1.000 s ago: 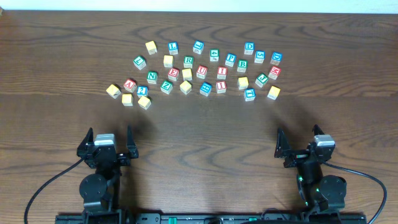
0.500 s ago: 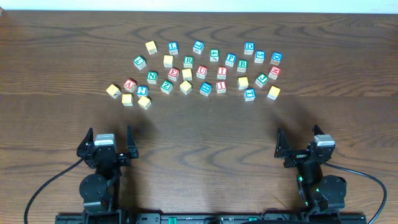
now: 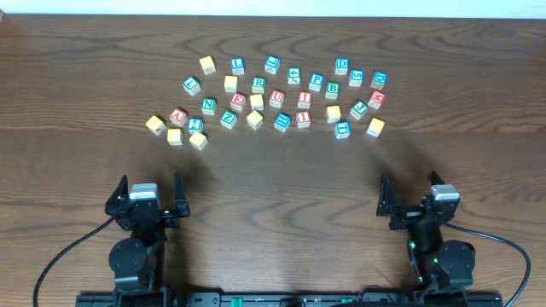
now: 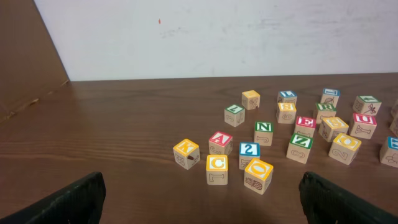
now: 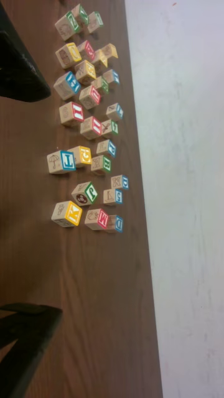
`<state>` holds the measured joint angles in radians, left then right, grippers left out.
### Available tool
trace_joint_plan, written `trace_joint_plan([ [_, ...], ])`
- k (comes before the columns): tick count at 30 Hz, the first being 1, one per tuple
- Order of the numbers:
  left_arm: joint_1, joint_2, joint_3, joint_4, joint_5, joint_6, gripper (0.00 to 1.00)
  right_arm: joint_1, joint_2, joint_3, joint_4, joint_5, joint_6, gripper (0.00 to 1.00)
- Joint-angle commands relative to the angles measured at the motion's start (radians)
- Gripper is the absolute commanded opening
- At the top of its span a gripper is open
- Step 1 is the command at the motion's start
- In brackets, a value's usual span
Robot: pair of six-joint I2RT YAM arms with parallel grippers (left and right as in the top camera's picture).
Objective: Spell out NEURIPS
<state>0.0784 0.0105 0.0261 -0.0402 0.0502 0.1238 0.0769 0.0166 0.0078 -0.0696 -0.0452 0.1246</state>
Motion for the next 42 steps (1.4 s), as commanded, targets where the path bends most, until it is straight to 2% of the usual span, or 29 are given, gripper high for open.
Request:
trace_joint_plan([
  [1, 0.004, -0.005, -0.022, -0.025, -0.016, -0.012, 0.98, -0.004, -0.010, -0.002, -0.002, 0.000, -0.009, 0.99],
  [33, 0.004, -0.002, 0.023, -0.023, -0.015, -0.040, 0.98, -0.004, -0.010, -0.002, 0.010, 0.009, -0.040, 0.99],
  [42, 0.004, 0.149, 0.135, -0.023, -0.015, -0.043, 0.98, -0.004, -0.005, 0.032, 0.010, -0.018, -0.040, 0.99],
])
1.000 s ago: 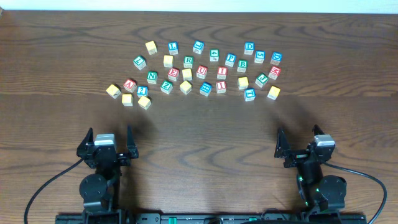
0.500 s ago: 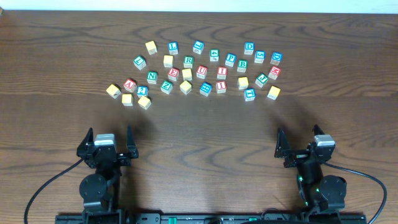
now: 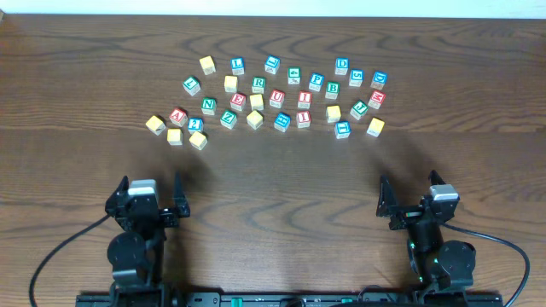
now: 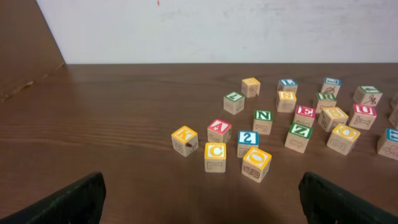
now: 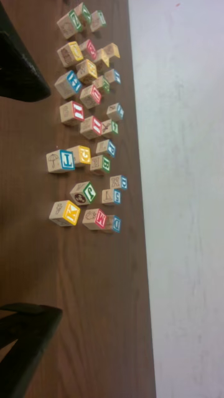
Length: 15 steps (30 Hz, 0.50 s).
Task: Spell out NEURIPS
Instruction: 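Raise both grippers forward over the block cluster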
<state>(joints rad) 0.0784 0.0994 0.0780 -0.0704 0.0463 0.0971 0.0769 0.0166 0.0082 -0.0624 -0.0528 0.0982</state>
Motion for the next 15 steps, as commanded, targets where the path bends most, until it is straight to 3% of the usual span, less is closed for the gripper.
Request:
trace_joint_plan([
  [1, 0.004, 0.092, 0.102, 0.007, -0.011, -0.016, 0.98, -0.004, 0.000, 0.040, 0.003, -0.010, -0.014, 0.99],
  [8, 0.003, 0.349, 0.266, 0.003, 0.029, -0.016, 0.98, -0.004, 0.099, 0.116, 0.002, -0.010, -0.013, 0.99],
  [15, 0.003, 0.583, 0.468, -0.058, 0.104, -0.016, 0.97, -0.004, 0.326, 0.276, -0.008, -0.011, -0.013, 0.99],
])
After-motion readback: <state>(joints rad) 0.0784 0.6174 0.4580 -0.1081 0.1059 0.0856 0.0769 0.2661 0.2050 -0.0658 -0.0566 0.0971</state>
